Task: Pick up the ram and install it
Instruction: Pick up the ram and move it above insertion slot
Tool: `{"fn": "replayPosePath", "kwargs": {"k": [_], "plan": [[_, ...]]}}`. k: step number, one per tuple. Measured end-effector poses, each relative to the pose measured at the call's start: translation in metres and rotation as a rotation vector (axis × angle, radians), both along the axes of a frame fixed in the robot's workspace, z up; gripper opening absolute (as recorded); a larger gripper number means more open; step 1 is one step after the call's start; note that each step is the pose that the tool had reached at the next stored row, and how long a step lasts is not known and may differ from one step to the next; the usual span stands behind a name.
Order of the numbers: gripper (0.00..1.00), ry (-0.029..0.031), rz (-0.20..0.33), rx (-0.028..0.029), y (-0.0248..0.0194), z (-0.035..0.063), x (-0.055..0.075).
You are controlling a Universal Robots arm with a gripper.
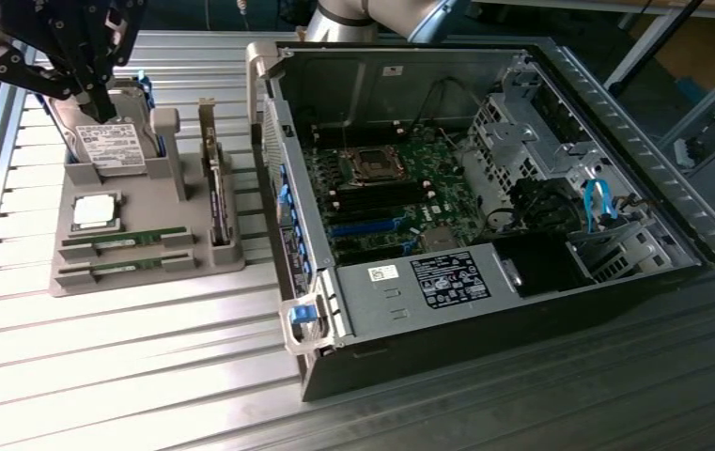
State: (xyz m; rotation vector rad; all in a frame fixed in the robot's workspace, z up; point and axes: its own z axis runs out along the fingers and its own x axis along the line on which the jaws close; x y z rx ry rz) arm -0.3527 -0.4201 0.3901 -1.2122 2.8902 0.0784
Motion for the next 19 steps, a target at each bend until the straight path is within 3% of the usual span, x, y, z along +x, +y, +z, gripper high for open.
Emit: {"fn": "replayPosePath", "kwargs": {"k": [19], "plan": [[0.1,0.0,0.147,0.0,0.0,0.0,-0.0004]]}}
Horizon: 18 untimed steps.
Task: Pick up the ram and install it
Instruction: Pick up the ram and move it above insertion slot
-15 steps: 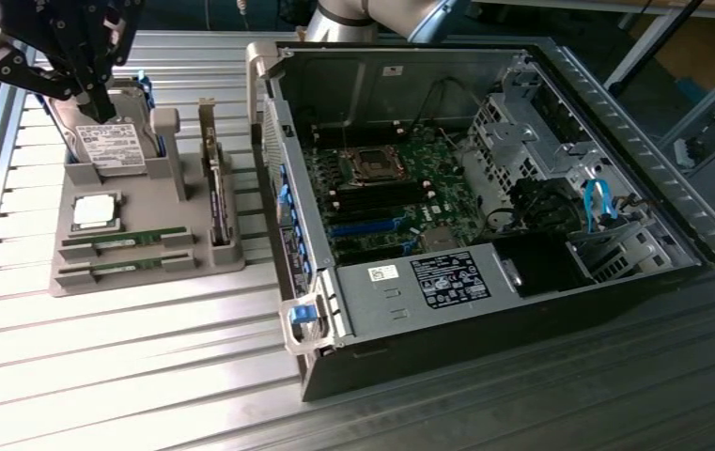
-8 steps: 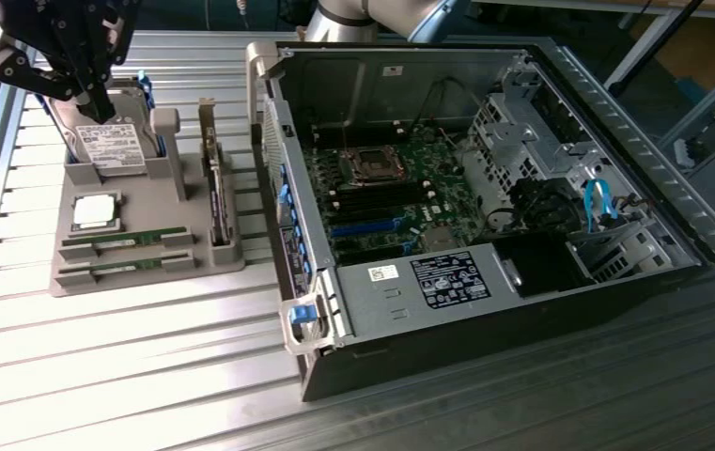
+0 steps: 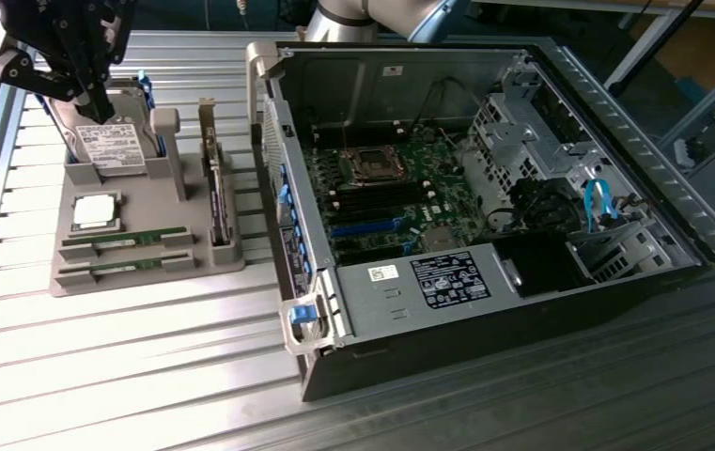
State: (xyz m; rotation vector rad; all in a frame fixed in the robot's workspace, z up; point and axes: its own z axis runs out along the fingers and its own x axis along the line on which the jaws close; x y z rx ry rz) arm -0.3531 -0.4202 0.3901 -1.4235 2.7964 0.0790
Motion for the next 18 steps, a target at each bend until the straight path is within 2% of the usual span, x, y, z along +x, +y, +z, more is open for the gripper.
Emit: {"fn": "replayPosePath", "kwargs": {"k": [18], "plan": [[0.1,0.0,0.13,0.0,0.0,0.0,0.0]]}}
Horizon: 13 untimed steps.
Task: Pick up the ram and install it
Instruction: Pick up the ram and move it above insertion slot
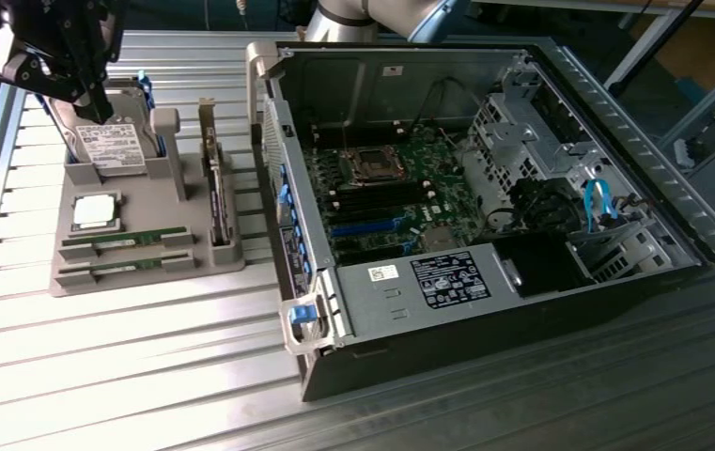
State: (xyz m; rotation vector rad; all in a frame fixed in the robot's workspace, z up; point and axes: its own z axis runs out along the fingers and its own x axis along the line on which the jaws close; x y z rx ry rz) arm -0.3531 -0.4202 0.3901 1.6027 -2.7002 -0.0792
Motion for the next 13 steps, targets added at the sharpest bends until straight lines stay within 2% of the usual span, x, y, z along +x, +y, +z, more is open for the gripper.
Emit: {"fn": "replayPosePath", "kwargs": {"k": [13], "plan": [[0.1,0.0,0.088,0.0001,0.0,0.0,0.0]]}}
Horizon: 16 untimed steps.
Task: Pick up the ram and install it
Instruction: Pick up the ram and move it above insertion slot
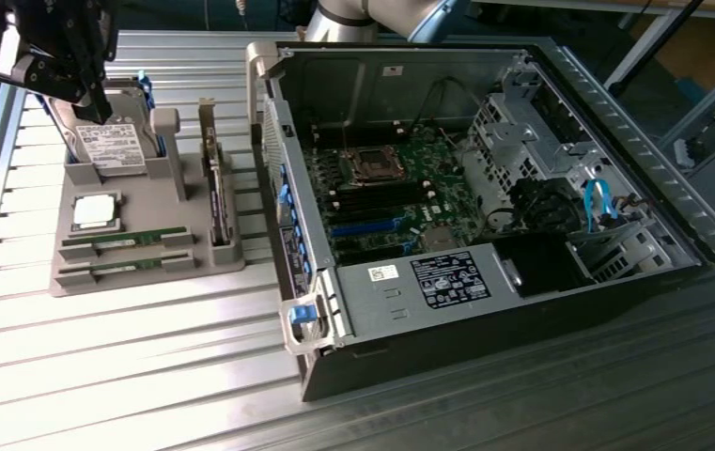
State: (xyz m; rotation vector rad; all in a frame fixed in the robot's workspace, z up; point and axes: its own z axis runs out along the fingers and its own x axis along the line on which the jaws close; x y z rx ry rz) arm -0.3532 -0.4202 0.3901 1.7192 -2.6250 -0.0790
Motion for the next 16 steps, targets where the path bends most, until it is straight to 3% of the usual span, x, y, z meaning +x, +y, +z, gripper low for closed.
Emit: {"fn": "replayPosePath", "kwargs": {"k": [16], "plan": [[0.1,0.0,0.105,0.0,0.0,0.0,0.0]]}}
